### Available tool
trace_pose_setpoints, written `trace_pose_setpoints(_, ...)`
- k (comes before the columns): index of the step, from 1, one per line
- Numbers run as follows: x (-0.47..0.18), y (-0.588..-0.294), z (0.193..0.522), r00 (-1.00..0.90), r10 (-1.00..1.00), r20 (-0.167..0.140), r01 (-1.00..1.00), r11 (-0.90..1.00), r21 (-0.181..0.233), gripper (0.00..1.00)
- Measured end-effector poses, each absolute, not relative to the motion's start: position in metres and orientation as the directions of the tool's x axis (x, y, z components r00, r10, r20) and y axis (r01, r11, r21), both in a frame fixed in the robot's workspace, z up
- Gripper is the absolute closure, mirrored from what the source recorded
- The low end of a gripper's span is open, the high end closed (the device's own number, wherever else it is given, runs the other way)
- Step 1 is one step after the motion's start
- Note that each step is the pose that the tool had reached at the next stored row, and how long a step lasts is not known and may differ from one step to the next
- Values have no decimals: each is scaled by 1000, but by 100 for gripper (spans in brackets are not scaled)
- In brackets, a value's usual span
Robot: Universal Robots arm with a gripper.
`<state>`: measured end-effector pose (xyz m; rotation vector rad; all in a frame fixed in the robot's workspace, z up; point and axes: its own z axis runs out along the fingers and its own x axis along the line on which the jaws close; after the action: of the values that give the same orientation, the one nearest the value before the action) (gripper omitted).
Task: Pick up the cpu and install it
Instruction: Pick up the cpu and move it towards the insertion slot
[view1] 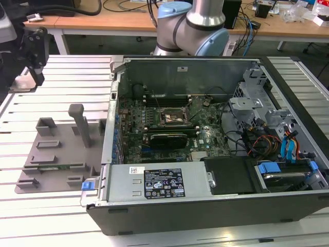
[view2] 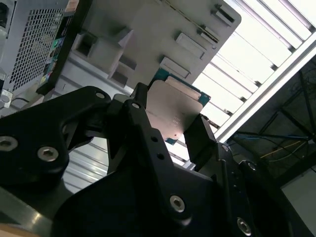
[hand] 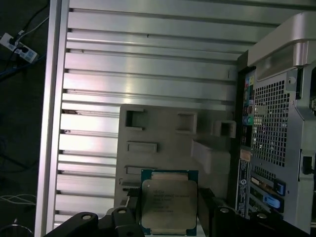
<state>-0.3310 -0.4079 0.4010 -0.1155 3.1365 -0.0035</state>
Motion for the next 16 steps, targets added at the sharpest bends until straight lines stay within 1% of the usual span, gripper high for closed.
trace_pose_setpoints(16, -297, -408, 401, -997, -74, -2, -74, 997, -15, 45)
